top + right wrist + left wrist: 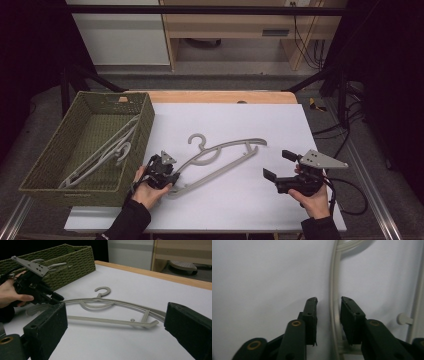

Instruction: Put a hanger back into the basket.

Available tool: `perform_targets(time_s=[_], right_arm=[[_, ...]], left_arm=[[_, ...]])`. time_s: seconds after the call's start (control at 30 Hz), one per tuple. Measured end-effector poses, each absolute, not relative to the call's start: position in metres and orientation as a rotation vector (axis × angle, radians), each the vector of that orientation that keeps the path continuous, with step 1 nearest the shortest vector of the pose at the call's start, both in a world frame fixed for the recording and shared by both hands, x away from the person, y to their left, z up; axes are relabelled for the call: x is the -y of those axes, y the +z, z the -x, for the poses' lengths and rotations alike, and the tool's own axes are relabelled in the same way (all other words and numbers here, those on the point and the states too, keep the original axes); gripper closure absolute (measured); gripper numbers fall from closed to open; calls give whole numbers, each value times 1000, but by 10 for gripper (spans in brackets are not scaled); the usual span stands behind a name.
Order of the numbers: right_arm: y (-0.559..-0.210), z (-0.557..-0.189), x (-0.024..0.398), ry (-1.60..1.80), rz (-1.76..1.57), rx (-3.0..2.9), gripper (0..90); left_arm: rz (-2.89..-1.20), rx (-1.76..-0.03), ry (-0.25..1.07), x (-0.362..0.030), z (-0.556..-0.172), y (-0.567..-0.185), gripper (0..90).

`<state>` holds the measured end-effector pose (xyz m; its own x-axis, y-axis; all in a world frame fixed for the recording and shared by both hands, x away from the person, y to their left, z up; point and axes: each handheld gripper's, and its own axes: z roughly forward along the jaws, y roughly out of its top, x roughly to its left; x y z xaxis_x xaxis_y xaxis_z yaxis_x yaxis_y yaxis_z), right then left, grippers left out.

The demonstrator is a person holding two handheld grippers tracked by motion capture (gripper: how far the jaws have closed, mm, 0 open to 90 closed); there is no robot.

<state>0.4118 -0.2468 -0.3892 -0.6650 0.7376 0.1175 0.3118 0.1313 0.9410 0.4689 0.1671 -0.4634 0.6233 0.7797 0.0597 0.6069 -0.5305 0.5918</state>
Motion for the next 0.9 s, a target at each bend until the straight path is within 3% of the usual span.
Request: perform_targets(time_s=[0.13,0.47,0.9], right_arm=[[-389,-412,247,1549,-1010,-2039,51],[-389,-412,246,1548,-1014,-2041,51],[-388,-411,249,1553,-1017,-2035,51]], left_arm=[[-2336,-1085,418,-168,-467,-462,652],[-2371,-1119,388,-164,-468,-460,807],[-2325,-1091,459,-166,-459,-452,833]])
